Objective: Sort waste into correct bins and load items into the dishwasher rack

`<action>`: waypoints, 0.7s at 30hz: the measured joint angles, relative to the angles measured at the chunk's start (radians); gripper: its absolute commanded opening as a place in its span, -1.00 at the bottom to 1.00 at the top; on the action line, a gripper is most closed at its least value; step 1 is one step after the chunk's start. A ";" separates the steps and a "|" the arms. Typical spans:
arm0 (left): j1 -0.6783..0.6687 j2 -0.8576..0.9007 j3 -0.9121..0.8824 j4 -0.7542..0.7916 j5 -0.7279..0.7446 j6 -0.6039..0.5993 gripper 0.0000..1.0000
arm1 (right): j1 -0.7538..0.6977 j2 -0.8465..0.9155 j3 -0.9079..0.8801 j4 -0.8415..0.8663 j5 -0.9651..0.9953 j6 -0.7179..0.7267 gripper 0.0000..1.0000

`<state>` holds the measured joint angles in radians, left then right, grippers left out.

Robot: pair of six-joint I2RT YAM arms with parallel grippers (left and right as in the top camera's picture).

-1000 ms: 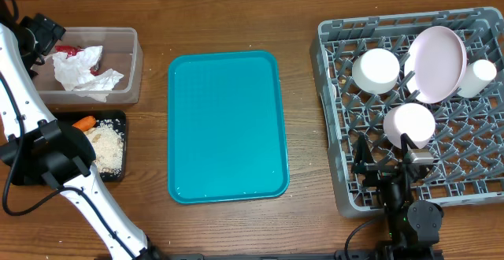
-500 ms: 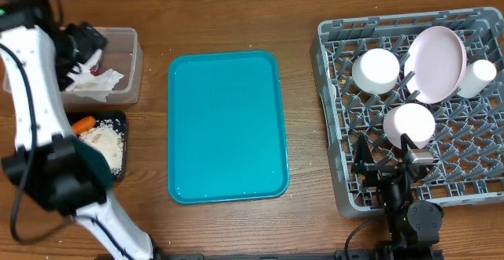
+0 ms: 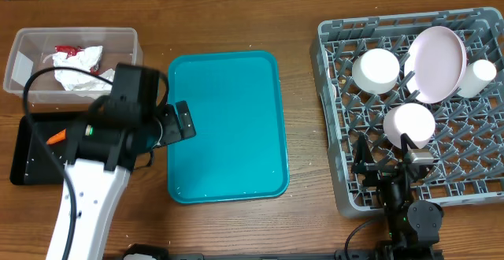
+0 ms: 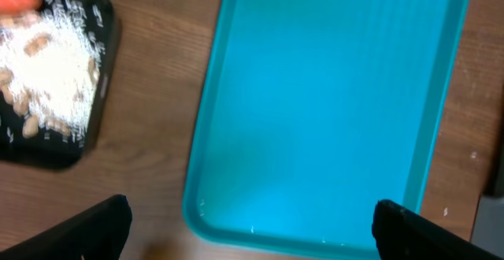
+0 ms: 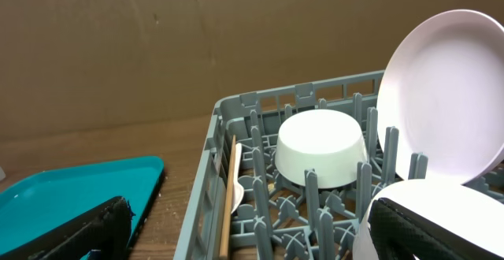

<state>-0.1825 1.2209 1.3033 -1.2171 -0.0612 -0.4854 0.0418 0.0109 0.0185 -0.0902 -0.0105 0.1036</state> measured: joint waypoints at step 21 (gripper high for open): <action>0.153 -0.991 -1.268 1.233 0.028 0.228 0.99 | 0.000 0.000 0.000 0.000 0.000 0.000 1.00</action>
<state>-0.0296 0.2295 0.0357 0.0158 -0.0330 -0.2573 0.0418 0.0109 0.0185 -0.0902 -0.0105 0.1032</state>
